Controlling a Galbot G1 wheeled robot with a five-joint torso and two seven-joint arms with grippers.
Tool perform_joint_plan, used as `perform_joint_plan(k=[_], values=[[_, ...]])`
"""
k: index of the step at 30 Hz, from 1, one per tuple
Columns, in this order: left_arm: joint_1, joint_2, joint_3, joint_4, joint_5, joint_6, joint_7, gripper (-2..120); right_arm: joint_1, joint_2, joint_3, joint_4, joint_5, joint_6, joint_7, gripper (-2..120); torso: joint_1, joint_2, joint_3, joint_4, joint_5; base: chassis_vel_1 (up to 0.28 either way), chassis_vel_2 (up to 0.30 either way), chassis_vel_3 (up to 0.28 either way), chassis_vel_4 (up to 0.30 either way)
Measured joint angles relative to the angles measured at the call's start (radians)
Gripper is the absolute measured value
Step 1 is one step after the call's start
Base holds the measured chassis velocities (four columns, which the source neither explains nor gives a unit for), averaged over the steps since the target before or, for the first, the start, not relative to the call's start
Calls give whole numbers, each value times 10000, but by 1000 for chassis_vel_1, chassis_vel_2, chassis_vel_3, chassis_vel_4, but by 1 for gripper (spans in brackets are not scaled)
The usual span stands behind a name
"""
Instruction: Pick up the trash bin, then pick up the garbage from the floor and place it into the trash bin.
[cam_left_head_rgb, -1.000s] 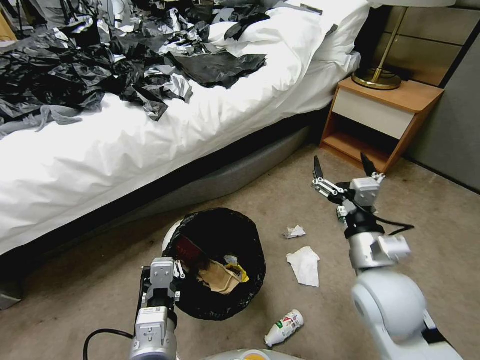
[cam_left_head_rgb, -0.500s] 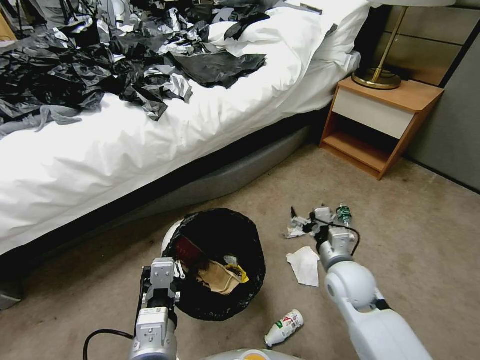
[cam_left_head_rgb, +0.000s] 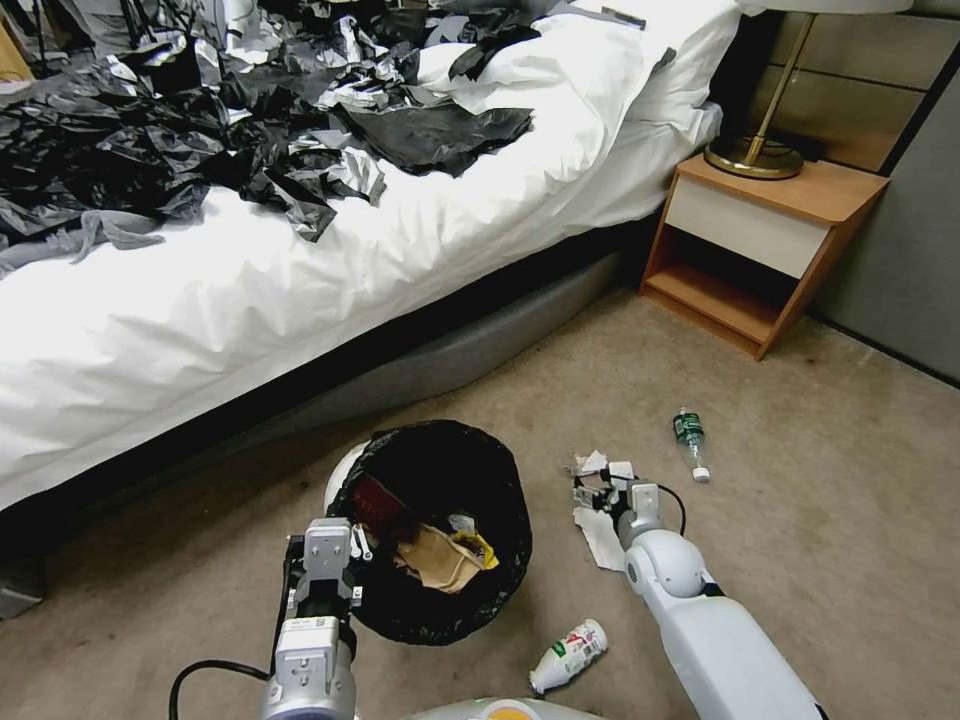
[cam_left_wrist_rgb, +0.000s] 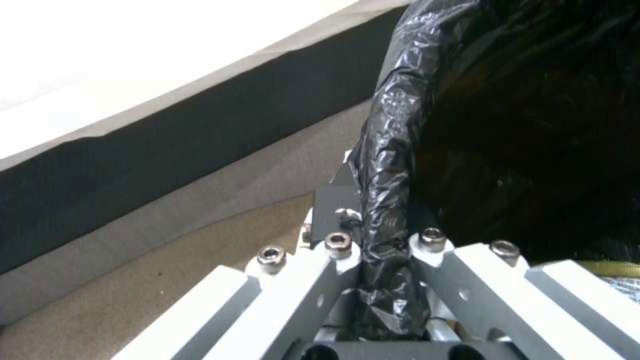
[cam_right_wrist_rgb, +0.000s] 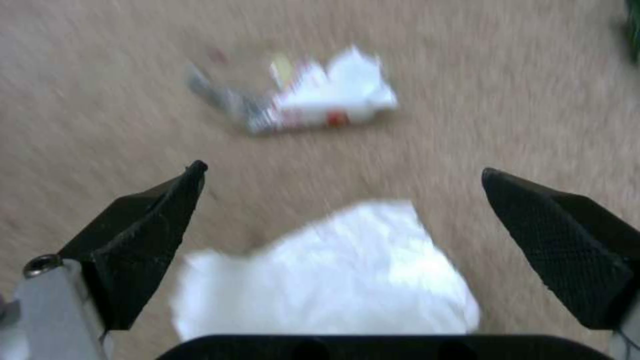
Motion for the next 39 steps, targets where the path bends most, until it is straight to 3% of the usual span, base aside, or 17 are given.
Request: perform_joint_plan(k=[8, 17, 39], values=[[-35, 0, -8, 0, -31, 19, -1, 0, 5, 180, 149, -1181, -290, 313, -227, 100, 0, 0, 0, 1, 1, 0, 0, 0, 0], [-44, -2, 12, -15, -39, 30, -10, 0, -302, 223, 209, -1141, -320, 435, -316, 96, -2, 2, -2, 0, -3, 0, 0, 0, 0], [-44, -22, 99, -99, 25, 30, -22, 0, -821, 220, 149, -320, -665, 714, -250, 14, -1, 1, 0, -2, 0, 0, 0, 0, 0]])
